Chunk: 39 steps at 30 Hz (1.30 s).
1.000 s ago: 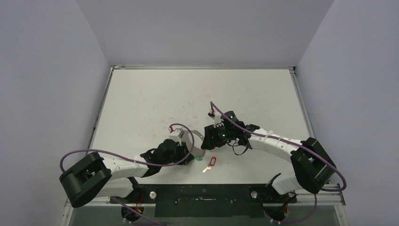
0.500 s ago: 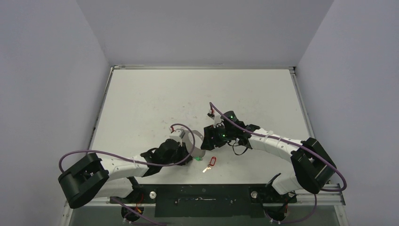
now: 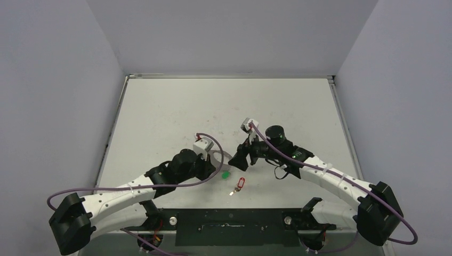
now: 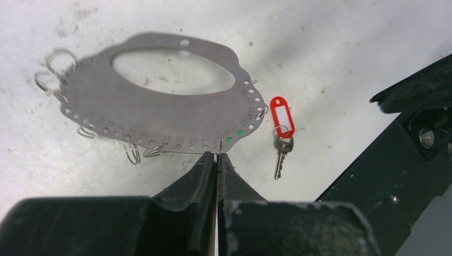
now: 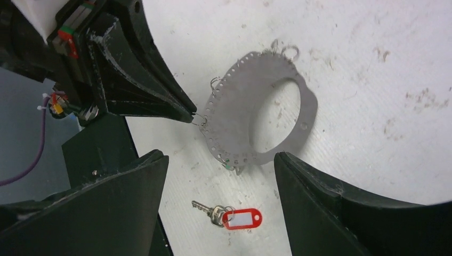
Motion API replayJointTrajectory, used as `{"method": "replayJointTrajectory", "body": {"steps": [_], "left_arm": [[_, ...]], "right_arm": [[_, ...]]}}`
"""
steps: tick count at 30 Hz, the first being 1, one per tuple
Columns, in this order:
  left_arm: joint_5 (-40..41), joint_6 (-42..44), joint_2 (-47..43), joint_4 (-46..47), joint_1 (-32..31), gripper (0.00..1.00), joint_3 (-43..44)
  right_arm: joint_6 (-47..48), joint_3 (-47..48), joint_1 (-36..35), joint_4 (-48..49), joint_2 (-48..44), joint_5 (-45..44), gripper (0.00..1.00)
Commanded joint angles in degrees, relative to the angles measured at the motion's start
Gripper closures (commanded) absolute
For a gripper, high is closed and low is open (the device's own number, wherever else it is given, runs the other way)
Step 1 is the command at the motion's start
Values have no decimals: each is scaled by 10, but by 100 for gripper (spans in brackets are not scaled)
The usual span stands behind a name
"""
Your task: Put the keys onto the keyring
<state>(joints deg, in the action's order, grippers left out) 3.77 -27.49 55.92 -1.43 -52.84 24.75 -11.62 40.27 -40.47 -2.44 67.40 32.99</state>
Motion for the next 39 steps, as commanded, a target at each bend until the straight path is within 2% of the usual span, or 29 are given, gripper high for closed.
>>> {"method": "replayJointTrajectory", "body": {"steps": [1, 5, 9, 17, 23, 26, 33, 34, 37, 39], "left_arm": [[-35, 124, -42, -72, -3, 100, 74], [-73, 192, -65, -92, -3, 100, 101], [-99, 242, -78, -95, -3, 100, 111], [-151, 317, -75, -102, -3, 100, 121], [-169, 350, -74, -103, -3, 100, 130], [-178, 359, -70, -102, -3, 100, 135], [-196, 367, -67, -99, -3, 100, 138], [-198, 368, -68, -98, -3, 100, 138], [-201, 371, -69, -96, -3, 100, 140], [-203, 374, -67, -96, -4, 100, 140]], "right_arm": [[64, -41, 1, 143, -57, 66, 24], [100, -69, -1, 221, -73, 116, 23], [132, -61, -5, 241, -55, 161, 25], [200, -35, -21, 225, -11, 215, 50], [290, -5, -55, 137, 16, 214, 55], [312, 7, -66, 112, 31, 202, 69], [340, 15, -73, 87, 48, 175, 70], [341, 16, -73, 84, 50, 170, 72], [346, 22, -74, 75, 56, 158, 88], [342, 23, -74, 76, 58, 153, 88]]}}
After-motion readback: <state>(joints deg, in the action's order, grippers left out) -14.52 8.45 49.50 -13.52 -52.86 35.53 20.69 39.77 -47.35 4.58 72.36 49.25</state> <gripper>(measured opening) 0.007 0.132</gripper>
